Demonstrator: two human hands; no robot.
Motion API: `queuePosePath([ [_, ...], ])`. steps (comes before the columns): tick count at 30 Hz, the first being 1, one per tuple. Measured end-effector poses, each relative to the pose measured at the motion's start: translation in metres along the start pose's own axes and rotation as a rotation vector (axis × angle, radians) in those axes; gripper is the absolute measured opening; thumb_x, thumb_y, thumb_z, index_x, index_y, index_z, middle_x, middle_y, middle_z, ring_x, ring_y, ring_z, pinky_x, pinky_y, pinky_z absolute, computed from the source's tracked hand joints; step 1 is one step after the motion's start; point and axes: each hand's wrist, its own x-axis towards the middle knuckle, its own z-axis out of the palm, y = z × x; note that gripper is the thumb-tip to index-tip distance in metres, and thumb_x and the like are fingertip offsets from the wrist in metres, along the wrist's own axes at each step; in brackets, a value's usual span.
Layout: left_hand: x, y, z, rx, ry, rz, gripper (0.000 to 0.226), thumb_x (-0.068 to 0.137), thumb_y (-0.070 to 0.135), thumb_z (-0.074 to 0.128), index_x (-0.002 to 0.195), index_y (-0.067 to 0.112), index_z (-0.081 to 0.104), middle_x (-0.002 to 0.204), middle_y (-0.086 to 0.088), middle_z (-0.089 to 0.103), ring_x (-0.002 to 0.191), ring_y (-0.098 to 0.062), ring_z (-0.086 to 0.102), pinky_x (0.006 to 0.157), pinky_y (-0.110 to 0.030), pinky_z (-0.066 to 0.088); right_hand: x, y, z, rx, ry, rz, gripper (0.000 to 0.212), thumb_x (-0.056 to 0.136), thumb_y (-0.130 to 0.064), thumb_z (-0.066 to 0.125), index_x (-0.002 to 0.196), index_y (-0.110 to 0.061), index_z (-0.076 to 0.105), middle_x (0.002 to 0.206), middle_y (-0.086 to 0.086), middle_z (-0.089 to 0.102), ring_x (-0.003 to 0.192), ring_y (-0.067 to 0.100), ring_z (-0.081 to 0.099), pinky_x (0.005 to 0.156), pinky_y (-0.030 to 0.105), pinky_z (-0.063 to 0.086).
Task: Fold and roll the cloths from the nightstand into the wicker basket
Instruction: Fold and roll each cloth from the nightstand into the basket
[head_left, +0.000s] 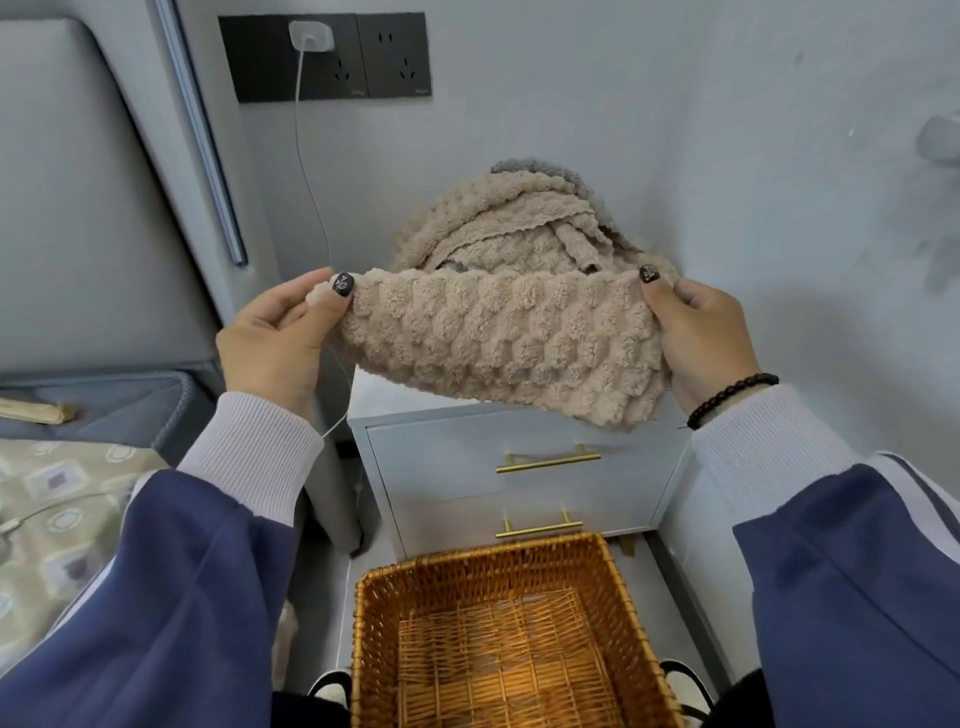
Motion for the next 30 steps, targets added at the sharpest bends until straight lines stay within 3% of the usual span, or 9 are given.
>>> queuePosePath([
  [3,0.0,-0.001,0.001,-0.092,-0.098,-0.022,0.027,0.077,0.01,0.074,0.103,0.007,0.069,0.079,0.004,0.075,0.076,-0.007,0.068,0.075,-0.022,0.055,0.004,-0.005,-0.002,0.095,0.009,0.075,0.026,0.095,-0.026,0.056,0.082,-0.008,0.069,0.086,0.013,0.072,0.082,0.026,0.071,0.076,0.039,0.058],
  [9,0.0,0.0,0.003,-0.137,-0.176,0.025,0.03,0.079,-0.003,0.067,0.106,0.011,0.068,0.086,0.003,0.076,0.084,-0.007,0.071,0.074,-0.017,0.055,0.01,-0.008,-0.013,0.189,-0.027,0.165,0.026,0.093,-0.017,0.058,0.109,0.003,0.066,0.104,0.018,0.071,0.095,0.029,0.069,0.087,0.047,0.055],
  [13,0.003,0.004,-0.003,-0.137,-0.228,0.098,0.035,0.066,0.004,0.078,0.099,0.015,0.073,0.092,-0.001,0.076,0.092,-0.014,0.07,0.09,-0.03,0.054,0.009,-0.015,-0.019,0.288,-0.047,0.069,0.009,0.088,0.001,0.059,0.087,0.004,0.067,0.087,0.015,0.072,0.082,0.024,0.071,0.082,0.04,0.057],
  [16,0.006,0.007,-0.008,-0.167,-0.249,0.108,0.041,0.053,0.017,0.086,0.093,0.018,0.077,0.093,-0.001,0.076,0.094,-0.015,0.07,0.092,-0.032,0.053,0.012,-0.014,-0.028,0.272,-0.067,-0.049,0.008,0.08,0.005,0.066,0.072,0.004,0.068,0.075,0.016,0.069,0.075,0.023,0.067,0.076,0.037,0.056],
  [19,0.006,0.006,-0.01,-0.169,-0.277,0.085,0.042,0.052,0.019,0.086,0.094,0.018,0.077,0.093,-0.002,0.076,0.095,-0.017,0.07,0.096,-0.04,0.051,0.014,-0.01,-0.032,0.183,-0.102,-0.142,0.025,0.067,-0.003,0.071,0.082,0.016,0.065,0.087,0.025,0.061,0.083,0.03,0.061,0.082,0.043,0.053],
  [21,0.006,0.004,-0.011,-0.156,-0.262,0.049,0.037,0.057,0.007,0.082,0.092,0.017,0.077,0.09,-0.002,0.076,0.092,-0.017,0.071,0.095,-0.04,0.052,0.014,-0.005,-0.033,0.155,-0.103,-0.157,0.016,0.063,-0.005,0.07,0.078,-0.002,0.074,0.09,0.023,0.067,0.087,0.031,0.065,0.086,0.044,0.054],
  [23,0.006,0.001,-0.01,-0.124,-0.249,0.018,0.035,0.064,-0.005,0.072,0.09,0.018,0.077,0.085,0.0,0.076,0.086,-0.013,0.072,0.085,-0.031,0.057,0.014,-0.001,-0.033,0.129,-0.099,-0.154,0.012,0.066,-0.004,0.071,0.07,-0.013,0.077,0.089,0.016,0.071,0.088,0.028,0.067,0.088,0.044,0.054],
  [27,0.004,-0.001,-0.01,-0.08,-0.254,0.017,0.037,0.057,-0.004,0.075,0.088,0.017,0.077,0.082,0.0,0.076,0.081,-0.012,0.072,0.073,-0.024,0.058,0.012,0.005,-0.033,0.151,-0.108,-0.118,0.038,0.079,0.014,0.061,0.066,-0.019,0.076,0.074,-0.001,0.074,0.074,0.015,0.07,0.068,0.031,0.057],
  [30,0.004,0.0,-0.011,-0.045,-0.292,0.033,0.05,0.045,0.01,0.082,0.094,0.017,0.076,0.091,-0.004,0.076,0.089,-0.015,0.072,0.077,-0.025,0.058,0.01,0.005,-0.032,0.147,-0.097,-0.084,0.038,0.081,0.016,0.057,0.074,-0.018,0.074,0.072,-0.004,0.074,0.073,0.012,0.071,0.062,0.026,0.056],
])
